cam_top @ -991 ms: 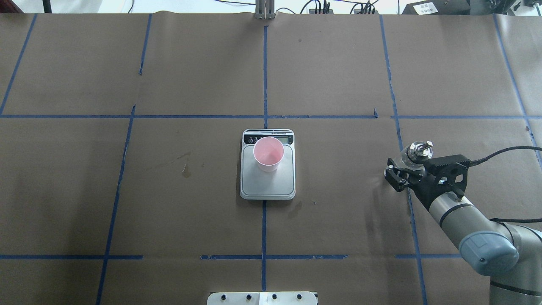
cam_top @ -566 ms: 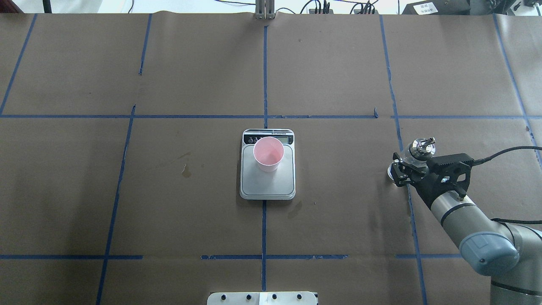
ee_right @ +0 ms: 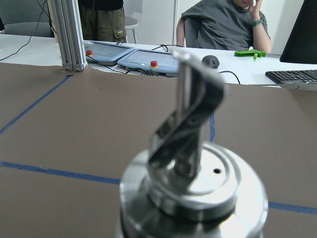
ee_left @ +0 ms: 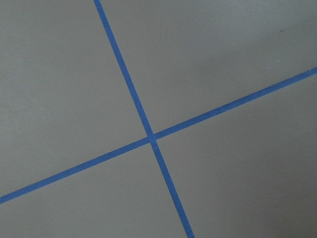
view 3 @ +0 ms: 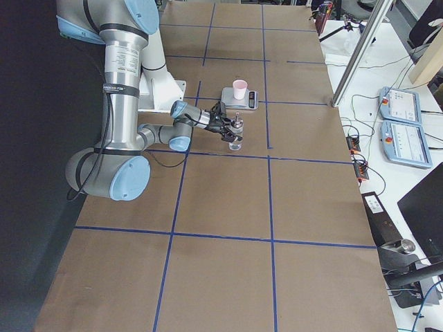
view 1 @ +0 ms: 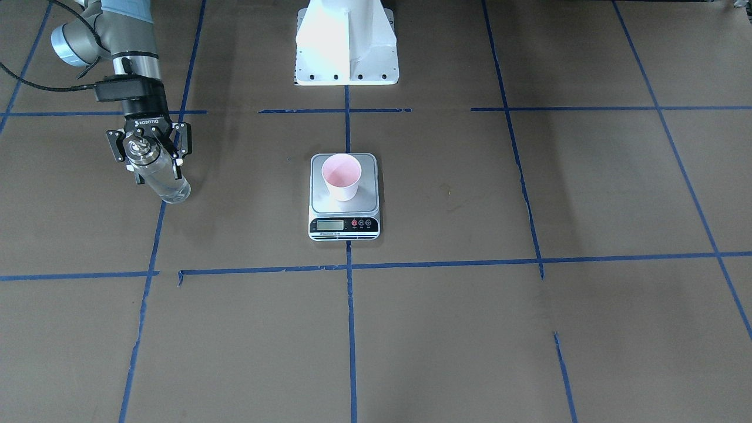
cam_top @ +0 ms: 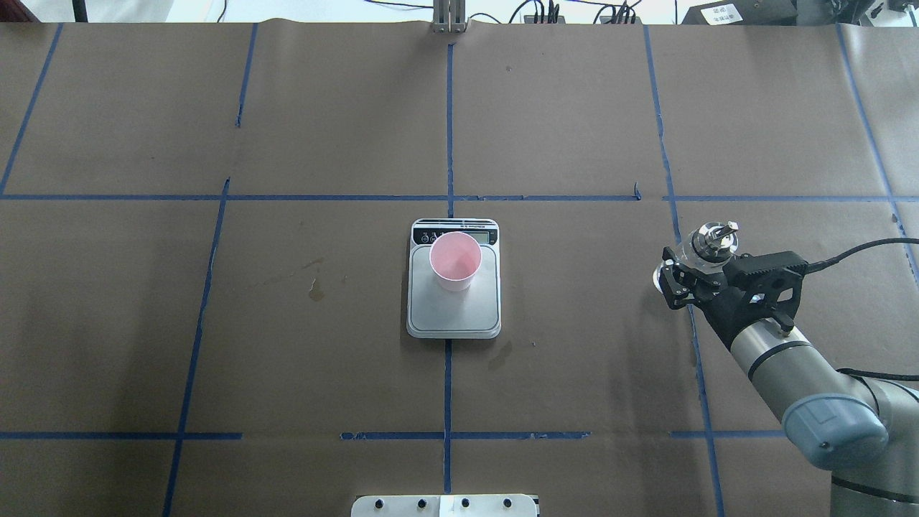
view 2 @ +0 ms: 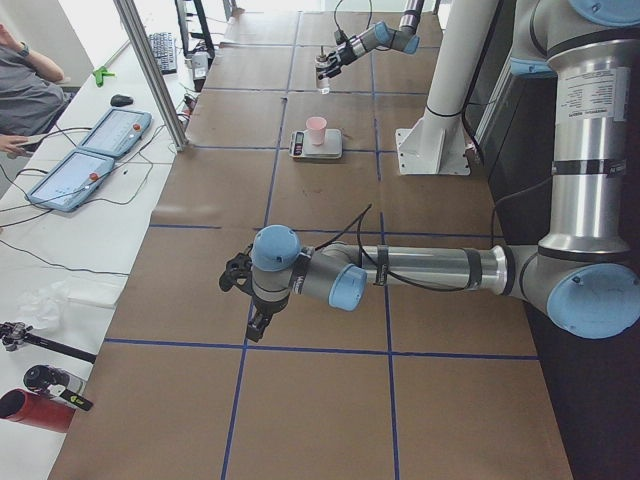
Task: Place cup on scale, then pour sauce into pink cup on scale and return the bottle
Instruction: 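Lift the bottle and carry it toward the pink cup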
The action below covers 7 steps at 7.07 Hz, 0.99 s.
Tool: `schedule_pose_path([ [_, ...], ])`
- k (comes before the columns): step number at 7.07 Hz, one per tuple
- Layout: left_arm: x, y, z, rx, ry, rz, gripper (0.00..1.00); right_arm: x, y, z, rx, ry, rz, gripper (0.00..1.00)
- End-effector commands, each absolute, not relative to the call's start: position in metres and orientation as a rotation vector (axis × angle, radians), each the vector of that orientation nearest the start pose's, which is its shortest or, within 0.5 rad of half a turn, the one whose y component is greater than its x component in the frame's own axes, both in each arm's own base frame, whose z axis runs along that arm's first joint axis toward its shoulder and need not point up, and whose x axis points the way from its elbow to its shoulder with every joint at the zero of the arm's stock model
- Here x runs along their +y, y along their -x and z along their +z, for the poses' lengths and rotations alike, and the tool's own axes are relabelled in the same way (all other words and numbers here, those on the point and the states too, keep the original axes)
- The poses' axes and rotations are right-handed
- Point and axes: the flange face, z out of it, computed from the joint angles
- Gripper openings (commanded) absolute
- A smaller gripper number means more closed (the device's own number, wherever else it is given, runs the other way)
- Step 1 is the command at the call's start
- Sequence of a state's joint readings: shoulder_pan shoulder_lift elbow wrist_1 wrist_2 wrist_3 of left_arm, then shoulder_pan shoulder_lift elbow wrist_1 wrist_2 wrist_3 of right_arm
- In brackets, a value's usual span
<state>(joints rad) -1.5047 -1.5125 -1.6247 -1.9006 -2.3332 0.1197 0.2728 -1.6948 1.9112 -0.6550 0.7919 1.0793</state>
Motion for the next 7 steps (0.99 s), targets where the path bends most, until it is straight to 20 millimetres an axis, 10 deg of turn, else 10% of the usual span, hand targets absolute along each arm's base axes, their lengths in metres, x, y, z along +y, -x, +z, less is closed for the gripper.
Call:
schedule_pose_path([
  [1, -0.488, 0.032, 0.625, 0.750, -0.330, 0.298, 1.00, -0.324, 0.350, 0.419, -0.733, -1.070, 0.255, 0.00],
  [2, -0.488, 0.032, 0.626, 0.750, -0.327, 0.297, 1.00, -0.332, 0.358, 0.389, -0.727, -1.129, 0.209, 0.00],
  [4, -0.474, 0.033, 0.647, 0.752, -0.250, 0.274, 1.00, -0.341, 0.359, 0.385, -0.671, -1.160, 0.152, 0.00],
  [7, -0.477, 0.046, 0.628, 0.742, -0.076, 0.203, 1.00, -0.349, 0.362, 0.379, -0.645, -1.168, 0.117, 0.00],
])
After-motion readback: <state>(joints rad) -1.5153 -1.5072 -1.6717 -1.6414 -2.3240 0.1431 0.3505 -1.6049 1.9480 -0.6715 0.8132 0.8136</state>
